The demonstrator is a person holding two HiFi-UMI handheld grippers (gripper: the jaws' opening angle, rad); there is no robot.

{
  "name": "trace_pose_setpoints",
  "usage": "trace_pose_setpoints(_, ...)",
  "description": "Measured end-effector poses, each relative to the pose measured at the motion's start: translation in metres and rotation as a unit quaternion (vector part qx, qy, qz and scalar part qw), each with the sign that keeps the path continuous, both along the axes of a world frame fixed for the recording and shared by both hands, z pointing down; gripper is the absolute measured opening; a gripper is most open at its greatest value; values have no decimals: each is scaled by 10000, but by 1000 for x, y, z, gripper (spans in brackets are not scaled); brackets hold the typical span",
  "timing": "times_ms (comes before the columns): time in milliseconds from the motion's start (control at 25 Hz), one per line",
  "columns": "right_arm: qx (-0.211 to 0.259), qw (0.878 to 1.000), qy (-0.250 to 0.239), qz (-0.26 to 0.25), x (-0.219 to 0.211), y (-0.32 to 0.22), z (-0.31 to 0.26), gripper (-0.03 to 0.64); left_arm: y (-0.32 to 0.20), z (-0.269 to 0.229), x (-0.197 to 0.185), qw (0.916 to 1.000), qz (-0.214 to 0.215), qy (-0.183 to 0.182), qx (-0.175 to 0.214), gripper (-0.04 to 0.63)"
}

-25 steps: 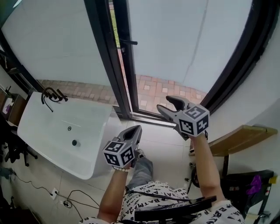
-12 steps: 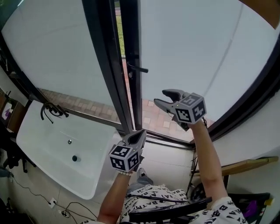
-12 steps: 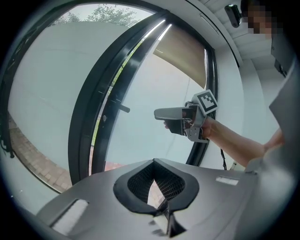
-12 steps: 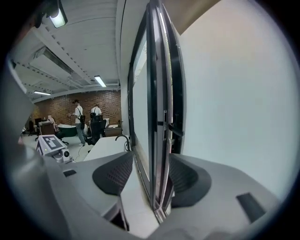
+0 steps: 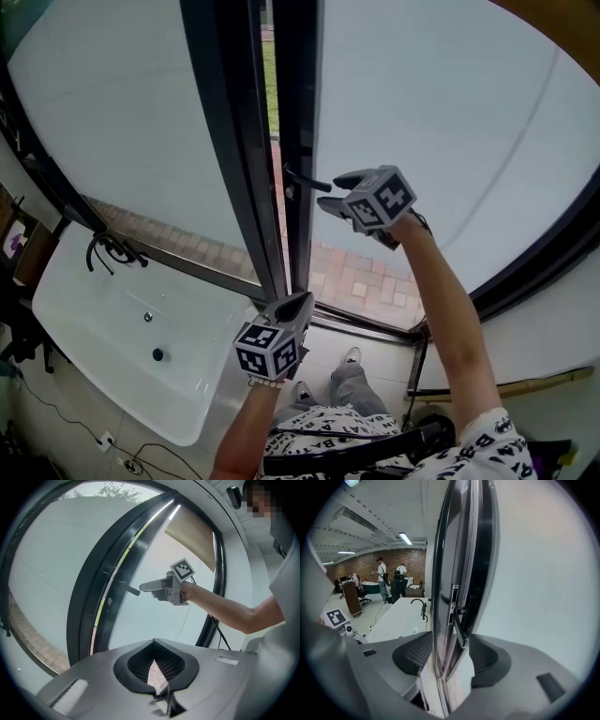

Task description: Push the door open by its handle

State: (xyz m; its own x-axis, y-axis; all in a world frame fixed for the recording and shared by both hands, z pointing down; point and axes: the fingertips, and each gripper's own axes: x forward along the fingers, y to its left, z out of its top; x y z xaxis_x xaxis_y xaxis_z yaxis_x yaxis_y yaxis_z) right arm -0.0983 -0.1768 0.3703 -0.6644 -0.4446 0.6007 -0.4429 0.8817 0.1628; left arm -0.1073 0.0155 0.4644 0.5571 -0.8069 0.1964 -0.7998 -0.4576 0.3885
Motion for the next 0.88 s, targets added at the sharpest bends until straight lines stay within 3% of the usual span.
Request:
trace_pose_setpoints(240,-17,9986,457,-280,-31,-34,22,255,-26,0,-8,9997,-223,8,38,-12)
trace_pose_setpoints(600,-194,9910,1003,-863,-75,-39,52,250,-43,2,-18,9989,-444,34,110,-12)
trace_pose_setpoints(880,-165,9836,1371,-1163,-88,-36,68,170,-50,9,-20,9987,-494,97,86,-12)
